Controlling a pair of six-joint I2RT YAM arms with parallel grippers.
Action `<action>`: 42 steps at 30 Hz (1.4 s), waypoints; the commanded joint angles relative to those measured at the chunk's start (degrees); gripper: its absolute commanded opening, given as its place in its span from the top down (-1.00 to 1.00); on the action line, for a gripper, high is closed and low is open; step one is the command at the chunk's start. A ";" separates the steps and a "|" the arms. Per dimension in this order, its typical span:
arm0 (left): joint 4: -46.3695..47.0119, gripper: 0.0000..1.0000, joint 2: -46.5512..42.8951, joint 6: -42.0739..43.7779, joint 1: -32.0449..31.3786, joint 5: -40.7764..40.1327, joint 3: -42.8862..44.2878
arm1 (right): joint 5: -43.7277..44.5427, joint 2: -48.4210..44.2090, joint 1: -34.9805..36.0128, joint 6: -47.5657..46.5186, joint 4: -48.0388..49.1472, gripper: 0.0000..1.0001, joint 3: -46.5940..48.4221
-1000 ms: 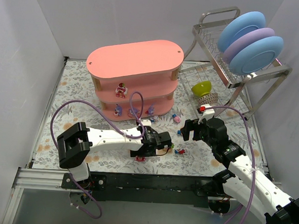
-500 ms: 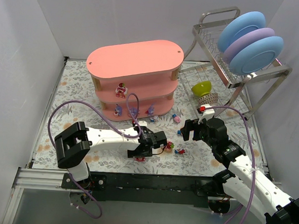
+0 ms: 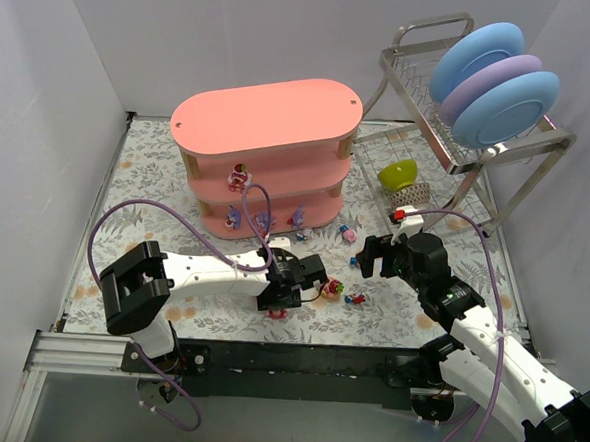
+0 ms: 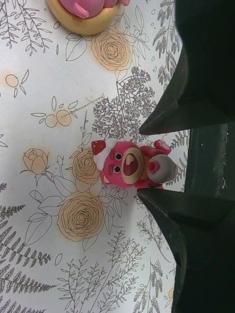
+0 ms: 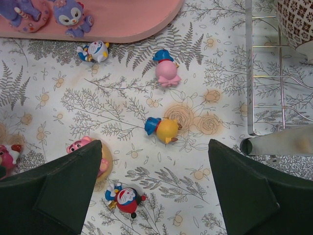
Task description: Place and organize the plastic toys onto the shelf
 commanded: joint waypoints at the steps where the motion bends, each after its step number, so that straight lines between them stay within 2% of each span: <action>1: 0.72 0.09 -2.49 0.30 0.38 0.38 -0.42 | 0.22 -0.71 -0.15 -0.13 2.50 -0.92 -0.25; 12: -0.16 0.14 -1.35 0.48 0.38 0.29 -0.50 | 0.04 -0.62 -0.15 -0.13 2.67 -0.92 -0.33; 19: 0.36 0.34 -0.12 1.27 0.38 0.73 -0.15 | 0.04 -0.62 -0.15 -0.21 2.67 -0.92 -0.25; 23: 0.01 0.53 -0.55 1.18 0.38 0.73 0.02 | 0.22 -0.53 -0.15 -0.21 2.67 -0.92 -0.25; 27: -0.95 0.82 -1.35 1.09 0.38 -0.05 0.90 | 0.13 -0.44 -0.15 -0.13 2.76 -0.92 -0.25; 37: -1.31 1.00 -1.96 1.44 0.38 -2.87 1.60 | 0.31 -0.62 -0.15 -0.30 2.67 -0.92 -0.25; 42: -1.04 1.00 -1.52 2.23 0.47 -7.25 3.01 | 0.31 -0.44 -0.15 -0.21 2.67 -0.93 -0.25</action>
